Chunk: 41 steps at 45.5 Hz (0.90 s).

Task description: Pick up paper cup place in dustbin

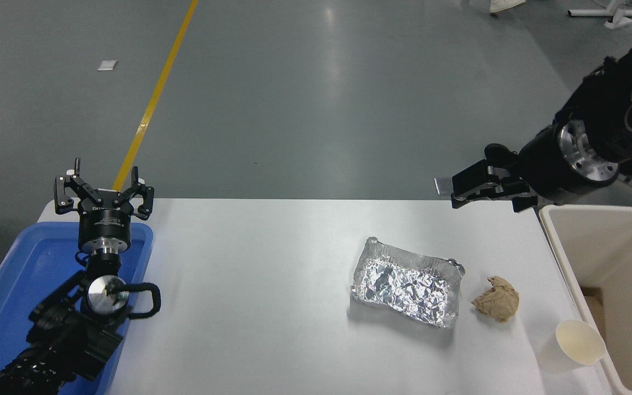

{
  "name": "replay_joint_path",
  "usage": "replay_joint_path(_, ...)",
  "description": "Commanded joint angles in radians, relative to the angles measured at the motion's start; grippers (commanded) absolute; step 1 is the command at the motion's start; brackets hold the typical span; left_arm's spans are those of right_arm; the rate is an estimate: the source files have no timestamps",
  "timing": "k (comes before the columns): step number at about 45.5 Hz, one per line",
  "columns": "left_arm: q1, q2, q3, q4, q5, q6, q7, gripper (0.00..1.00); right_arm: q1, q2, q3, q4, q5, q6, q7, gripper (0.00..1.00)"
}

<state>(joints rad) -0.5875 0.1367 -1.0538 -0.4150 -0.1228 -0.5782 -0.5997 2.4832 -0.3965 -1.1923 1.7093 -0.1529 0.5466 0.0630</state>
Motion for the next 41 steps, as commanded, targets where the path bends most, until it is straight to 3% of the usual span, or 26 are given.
replay_joint_path(1, 0.0, 0.001, 0.0, 0.001, 0.0, 0.0, 0.0, 0.99, 0.069, 0.031, 0.011, 0.036, 0.036, 0.099, 0.027, 1.0)
replay_joint_path(14, 0.0, 0.001, 0.0, 0.001, 0.0, 0.0, 0.0, 0.99, 0.062, 0.031, 0.007, 0.033, 0.035, 0.09, 0.024, 1.0)
replay_joint_path(25, 0.002, 0.001, 0.0, 0.001, 0.0, 0.0, 0.0, 0.99, -0.03, -0.001, -0.078, 0.015, 0.032, -0.013, 0.023, 0.99)
replay_joint_path(41, 0.0, 0.0, 0.0, 0.001, 0.0, 0.0, 0.0, 0.99, -0.352, -0.358, -0.133, -0.049, -0.163, -0.142, 0.018, 0.98)
